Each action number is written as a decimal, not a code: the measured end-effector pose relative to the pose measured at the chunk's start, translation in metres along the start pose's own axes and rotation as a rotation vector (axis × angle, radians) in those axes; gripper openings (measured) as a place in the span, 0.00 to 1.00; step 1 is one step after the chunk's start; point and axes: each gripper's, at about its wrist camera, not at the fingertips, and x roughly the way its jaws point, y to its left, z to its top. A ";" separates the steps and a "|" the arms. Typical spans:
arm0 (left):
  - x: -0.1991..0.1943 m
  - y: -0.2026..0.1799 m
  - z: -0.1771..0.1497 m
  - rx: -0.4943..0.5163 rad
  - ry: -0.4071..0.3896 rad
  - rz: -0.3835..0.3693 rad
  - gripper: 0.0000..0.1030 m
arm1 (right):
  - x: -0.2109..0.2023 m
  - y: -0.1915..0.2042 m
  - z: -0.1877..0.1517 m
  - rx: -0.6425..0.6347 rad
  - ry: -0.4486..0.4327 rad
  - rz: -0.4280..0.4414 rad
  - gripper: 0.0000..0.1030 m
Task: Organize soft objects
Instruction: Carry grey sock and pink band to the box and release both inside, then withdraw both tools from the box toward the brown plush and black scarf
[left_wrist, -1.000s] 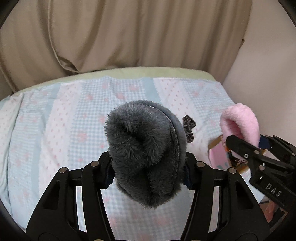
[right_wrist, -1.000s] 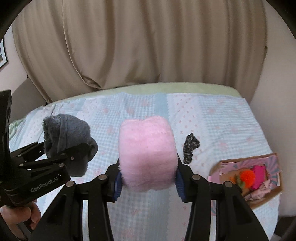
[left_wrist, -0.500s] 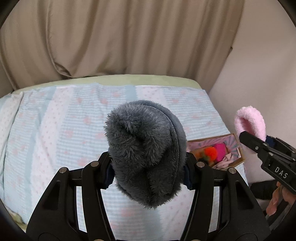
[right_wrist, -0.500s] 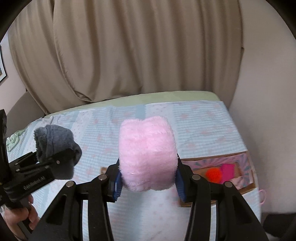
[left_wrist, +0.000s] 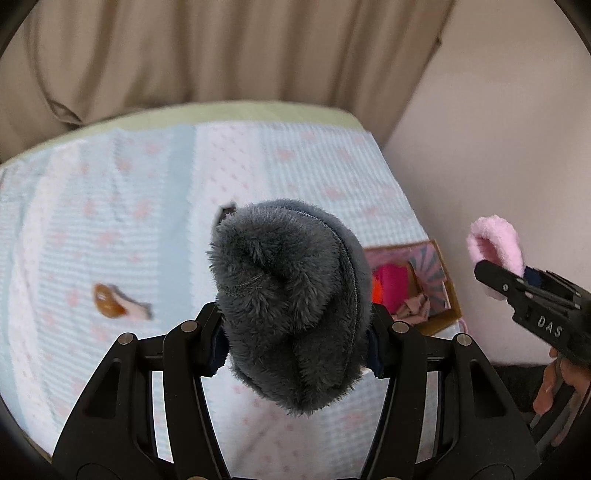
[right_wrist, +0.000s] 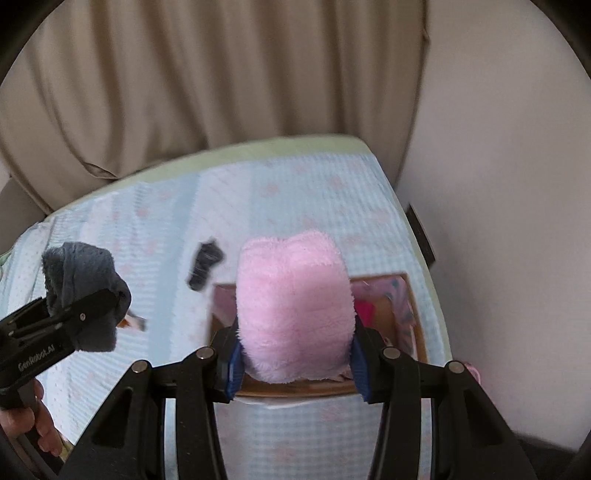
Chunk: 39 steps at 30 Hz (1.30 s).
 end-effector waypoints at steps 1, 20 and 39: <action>0.016 -0.010 -0.003 0.008 0.025 -0.002 0.52 | 0.007 -0.008 -0.001 0.009 0.017 0.000 0.42; 0.226 -0.077 -0.021 0.085 0.434 0.070 0.56 | 0.172 -0.118 -0.010 0.141 0.354 0.036 0.42; 0.210 -0.092 -0.022 0.143 0.384 0.097 0.99 | 0.175 -0.116 -0.008 0.111 0.312 0.105 1.00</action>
